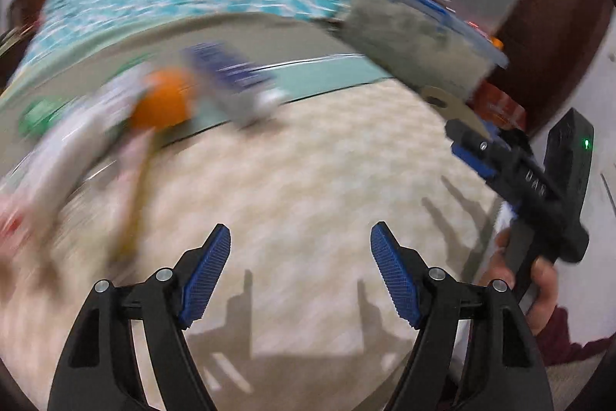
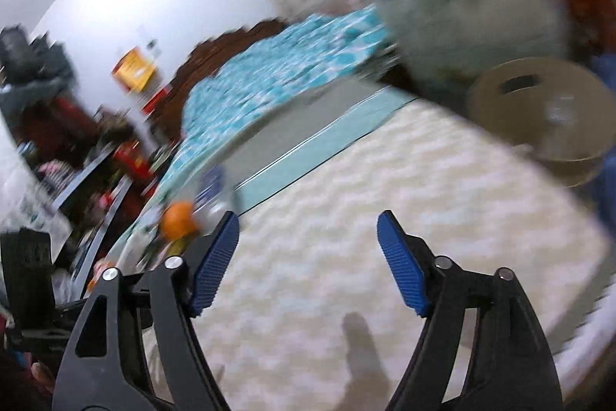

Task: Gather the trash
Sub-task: 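Return both tools to the bed and grasp the white plastic bag with the left tool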

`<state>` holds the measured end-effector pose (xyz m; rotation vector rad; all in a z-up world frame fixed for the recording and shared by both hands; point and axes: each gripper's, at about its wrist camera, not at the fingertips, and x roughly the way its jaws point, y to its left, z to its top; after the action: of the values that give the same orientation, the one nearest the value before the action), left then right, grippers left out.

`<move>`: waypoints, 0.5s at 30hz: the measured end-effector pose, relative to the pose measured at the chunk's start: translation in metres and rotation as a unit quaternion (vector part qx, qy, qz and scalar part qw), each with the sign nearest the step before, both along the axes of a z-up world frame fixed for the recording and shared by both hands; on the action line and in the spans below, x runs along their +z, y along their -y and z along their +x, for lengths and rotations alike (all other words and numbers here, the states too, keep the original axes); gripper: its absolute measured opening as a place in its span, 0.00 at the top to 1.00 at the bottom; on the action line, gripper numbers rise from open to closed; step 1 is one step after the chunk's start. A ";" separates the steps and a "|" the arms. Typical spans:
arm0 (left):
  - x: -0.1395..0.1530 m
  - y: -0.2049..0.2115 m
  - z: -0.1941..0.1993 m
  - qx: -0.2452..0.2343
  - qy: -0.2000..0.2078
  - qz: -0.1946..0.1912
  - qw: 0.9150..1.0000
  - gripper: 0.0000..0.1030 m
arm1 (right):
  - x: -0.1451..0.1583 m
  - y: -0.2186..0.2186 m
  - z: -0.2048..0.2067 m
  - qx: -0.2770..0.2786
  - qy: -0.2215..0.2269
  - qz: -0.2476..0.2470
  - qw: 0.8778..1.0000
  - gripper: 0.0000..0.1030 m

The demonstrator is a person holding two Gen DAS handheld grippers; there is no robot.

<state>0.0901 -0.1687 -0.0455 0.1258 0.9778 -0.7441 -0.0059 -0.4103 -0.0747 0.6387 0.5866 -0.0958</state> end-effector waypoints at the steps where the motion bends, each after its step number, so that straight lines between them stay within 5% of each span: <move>1: -0.001 -0.017 0.000 0.016 -0.004 -0.002 1.000 0.30 | -0.001 -0.011 0.005 0.013 -0.003 0.000 1.000 0.31; 8: -0.015 -0.154 0.012 0.161 -0.045 -0.054 0.984 0.30 | -0.008 -0.107 0.043 0.128 -0.037 -0.027 0.991 0.33; 15: -0.002 -0.203 0.044 0.216 -0.042 -0.111 0.969 0.26 | -0.008 -0.166 0.050 0.176 -0.040 -0.117 0.977 0.32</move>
<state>0.1343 0.0346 -0.0478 -0.3094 0.9525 -0.4526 0.0445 -0.2442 -0.0828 0.2958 0.7452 0.1414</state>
